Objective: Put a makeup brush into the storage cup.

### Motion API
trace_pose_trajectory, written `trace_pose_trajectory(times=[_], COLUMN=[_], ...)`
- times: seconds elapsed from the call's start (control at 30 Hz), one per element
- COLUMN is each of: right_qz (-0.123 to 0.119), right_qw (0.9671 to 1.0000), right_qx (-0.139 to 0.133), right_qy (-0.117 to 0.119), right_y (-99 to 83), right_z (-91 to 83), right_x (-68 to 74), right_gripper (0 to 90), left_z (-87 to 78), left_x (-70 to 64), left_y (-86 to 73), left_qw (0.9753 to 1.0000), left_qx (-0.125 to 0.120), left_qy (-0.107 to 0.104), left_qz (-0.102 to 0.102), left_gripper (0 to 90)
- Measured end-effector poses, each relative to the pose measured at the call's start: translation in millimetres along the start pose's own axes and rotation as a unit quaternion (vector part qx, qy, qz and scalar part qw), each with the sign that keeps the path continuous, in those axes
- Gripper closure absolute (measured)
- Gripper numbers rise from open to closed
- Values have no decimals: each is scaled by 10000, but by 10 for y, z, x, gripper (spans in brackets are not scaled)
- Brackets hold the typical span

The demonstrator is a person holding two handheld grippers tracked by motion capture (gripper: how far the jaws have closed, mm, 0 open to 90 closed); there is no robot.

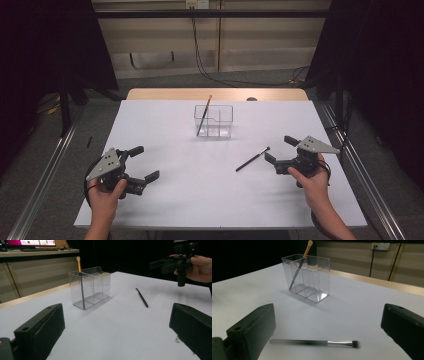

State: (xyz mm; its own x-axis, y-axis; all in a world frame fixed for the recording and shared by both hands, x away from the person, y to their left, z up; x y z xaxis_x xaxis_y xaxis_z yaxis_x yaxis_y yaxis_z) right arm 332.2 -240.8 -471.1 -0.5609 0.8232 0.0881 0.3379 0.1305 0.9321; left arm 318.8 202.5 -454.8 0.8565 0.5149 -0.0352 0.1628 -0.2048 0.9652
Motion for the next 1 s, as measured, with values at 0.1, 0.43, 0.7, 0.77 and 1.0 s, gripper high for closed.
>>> trace_pose_trajectory(times=[0.1,0.43,0.7,0.77,1.0], right_qz=[-22,41,126,126,236], right_qw=[10000,9999,9988,9983,9933], right_qx=[-1,97,474,570,1135], right_qy=[11,32,17,-10,-38], right_y=[25,75,65,61,36], right_z=[50,257,395,415,490], right_x=[7,30,29,23,26], right_gripper=[0,0,0,0,0], left_z=[-6,-34,-53,-51,-44], left_x=[0,-2,6,3,-8], left_y=[-1,-13,-9,-10,-9], left_qw=[10000,10000,10000,10000,10000], left_qx=[-5,7,-11,-11,20], left_qy=[9,22,50,44,25], left_qz=[-13,-20,-25,-30,-12], left_gripper=[0,0,0,0,0])
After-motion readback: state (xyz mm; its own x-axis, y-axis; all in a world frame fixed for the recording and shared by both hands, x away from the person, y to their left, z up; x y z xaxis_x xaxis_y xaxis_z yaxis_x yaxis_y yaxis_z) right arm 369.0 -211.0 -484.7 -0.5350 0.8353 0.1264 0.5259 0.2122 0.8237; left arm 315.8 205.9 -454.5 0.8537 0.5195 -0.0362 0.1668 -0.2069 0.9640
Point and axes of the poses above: each handheld gripper's, and its own axes: z roughly forward along the jaws, y roughly out of its top, x roughly to its left, the point moved 6 cm from there along z, roughly forward along the jaws, and after that the axes turned 4 degrees about x, right-handed, at the moved point
